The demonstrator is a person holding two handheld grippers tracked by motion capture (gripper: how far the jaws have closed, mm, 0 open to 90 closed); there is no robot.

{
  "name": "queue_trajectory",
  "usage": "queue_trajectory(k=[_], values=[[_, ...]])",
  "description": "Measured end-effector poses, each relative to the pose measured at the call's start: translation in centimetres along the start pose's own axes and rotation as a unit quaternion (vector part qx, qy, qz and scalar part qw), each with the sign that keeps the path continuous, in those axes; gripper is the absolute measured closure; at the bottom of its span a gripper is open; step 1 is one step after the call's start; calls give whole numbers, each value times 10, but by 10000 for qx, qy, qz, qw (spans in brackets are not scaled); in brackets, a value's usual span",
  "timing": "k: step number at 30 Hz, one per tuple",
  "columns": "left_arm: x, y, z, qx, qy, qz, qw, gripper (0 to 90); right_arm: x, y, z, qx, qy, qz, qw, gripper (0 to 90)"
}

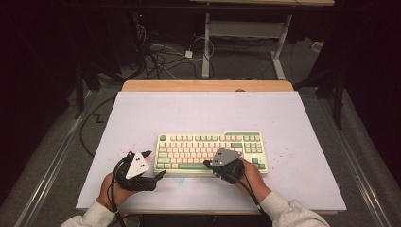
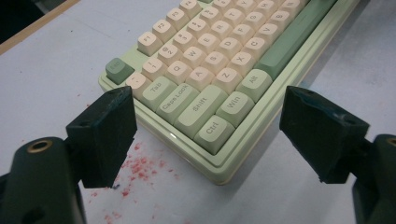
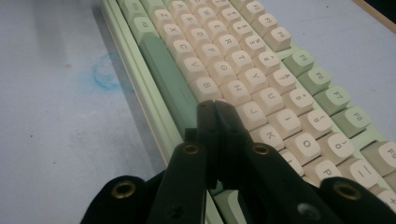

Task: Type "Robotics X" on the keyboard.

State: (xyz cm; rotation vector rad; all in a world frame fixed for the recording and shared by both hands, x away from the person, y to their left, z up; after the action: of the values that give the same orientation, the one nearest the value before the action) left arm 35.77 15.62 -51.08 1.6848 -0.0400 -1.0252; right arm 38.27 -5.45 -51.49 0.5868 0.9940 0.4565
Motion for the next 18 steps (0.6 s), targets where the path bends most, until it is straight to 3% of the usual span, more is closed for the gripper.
queue_trajectory(k=[18], values=[[0,0,1,-23,-18,-8,10000,183,2,1,1,-31,-71,-3,10000,900]])
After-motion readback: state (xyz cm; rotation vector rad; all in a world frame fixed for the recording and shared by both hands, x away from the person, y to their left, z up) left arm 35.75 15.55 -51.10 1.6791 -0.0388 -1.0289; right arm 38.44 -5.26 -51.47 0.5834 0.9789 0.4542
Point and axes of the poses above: each handheld gripper's, and its own axes: x roughly forward along the jaws, y roughly out of its top, z roughly to its right, the point moved 9 cm from there along x, roughly forward along the jaws, and after that the axes turned 15 degrees about -x, right-handed, at the moved point
